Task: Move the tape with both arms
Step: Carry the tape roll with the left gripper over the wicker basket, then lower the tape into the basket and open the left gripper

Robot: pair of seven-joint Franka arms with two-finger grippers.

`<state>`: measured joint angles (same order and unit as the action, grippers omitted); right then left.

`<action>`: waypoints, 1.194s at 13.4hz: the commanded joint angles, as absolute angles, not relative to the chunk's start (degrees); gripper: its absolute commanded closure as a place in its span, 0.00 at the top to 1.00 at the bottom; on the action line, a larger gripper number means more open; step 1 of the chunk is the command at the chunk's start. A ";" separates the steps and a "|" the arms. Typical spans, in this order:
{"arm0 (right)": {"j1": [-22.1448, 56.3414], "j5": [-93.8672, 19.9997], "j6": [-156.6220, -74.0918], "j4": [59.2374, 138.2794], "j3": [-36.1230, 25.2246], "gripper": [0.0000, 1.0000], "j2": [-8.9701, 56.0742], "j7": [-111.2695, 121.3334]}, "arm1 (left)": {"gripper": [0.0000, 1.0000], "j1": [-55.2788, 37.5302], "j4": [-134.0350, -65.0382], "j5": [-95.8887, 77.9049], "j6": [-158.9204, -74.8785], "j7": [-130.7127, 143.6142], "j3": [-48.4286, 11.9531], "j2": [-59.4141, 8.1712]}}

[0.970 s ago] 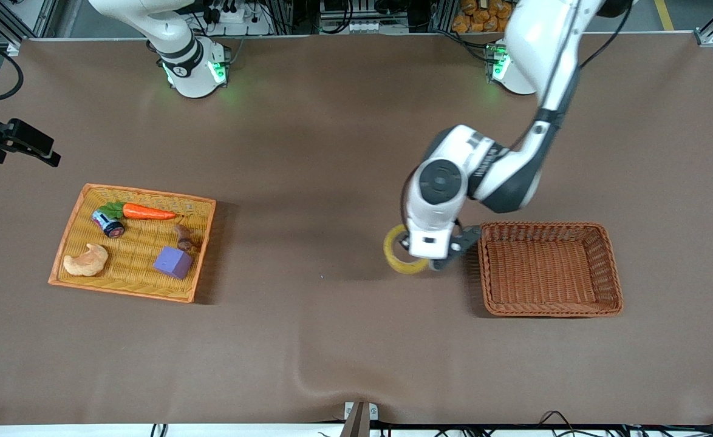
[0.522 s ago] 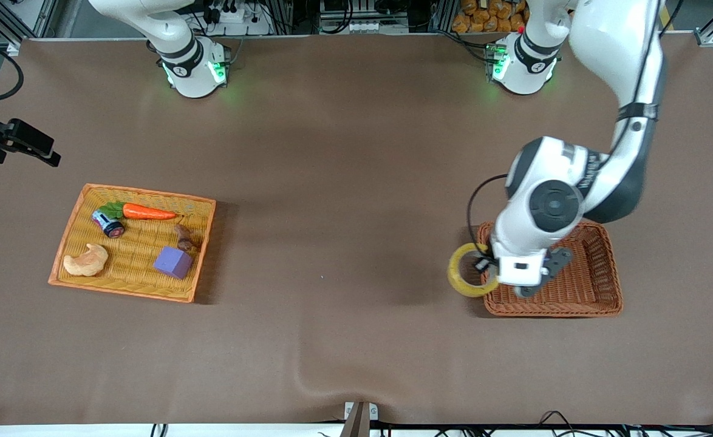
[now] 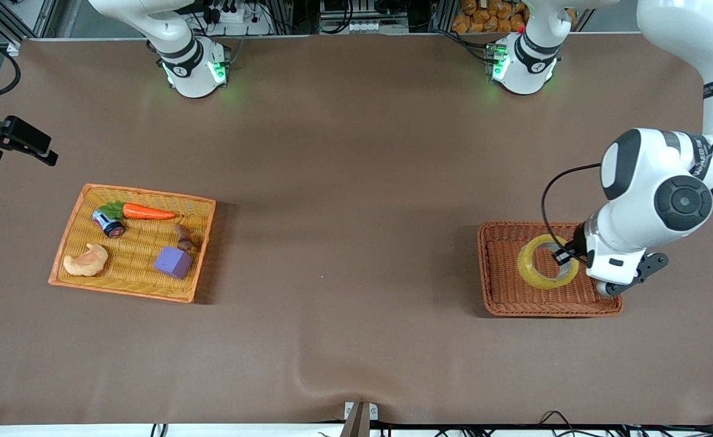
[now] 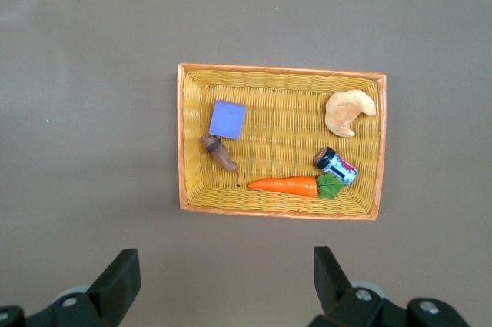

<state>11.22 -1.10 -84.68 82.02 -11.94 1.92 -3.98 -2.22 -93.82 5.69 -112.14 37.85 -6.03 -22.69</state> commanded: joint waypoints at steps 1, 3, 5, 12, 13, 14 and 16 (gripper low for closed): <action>10.20 0.00 -83.67 80.60 -11.34 1.00 2.55 -3.08 | 0.00 0.52 -104.12 7.21 -120.46 35.69 -7.12 -17.06; 10.28 0.00 -83.67 80.60 -11.34 1.00 2.64 -3.08 | 0.00 0.62 -109.40 7.64 -126.45 35.60 -7.03 -16.00; 10.37 0.00 -83.67 80.60 -11.25 1.00 2.64 -3.08 | 0.00 0.88 -113.71 9.48 -130.76 35.60 -7.03 -15.65; 10.90 -0.17 -83.06 80.95 -11.07 1.00 2.90 -3.08 | 0.00 5.18 -119.62 15.47 -142.64 35.60 -7.12 -19.85; 10.90 -0.18 -83.06 80.95 -11.07 1.00 2.90 -3.08 | 0.00 5.53 -119.62 16.43 -142.91 35.60 -7.12 -20.39; 10.99 -0.18 -83.06 80.86 -10.99 1.00 2.90 -3.25 | 0.00 5.89 -119.53 16.96 -142.91 35.60 -7.12 -20.74; 10.99 -0.18 -83.06 80.77 -10.90 1.00 2.90 -3.25 | 0.20 5.89 -119.18 17.05 -142.82 35.68 -7.21 -21.09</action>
<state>11.25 -0.75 -83.95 82.02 -11.39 2.34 -3.69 4.85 -119.43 15.46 -142.16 35.68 -6.35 -21.39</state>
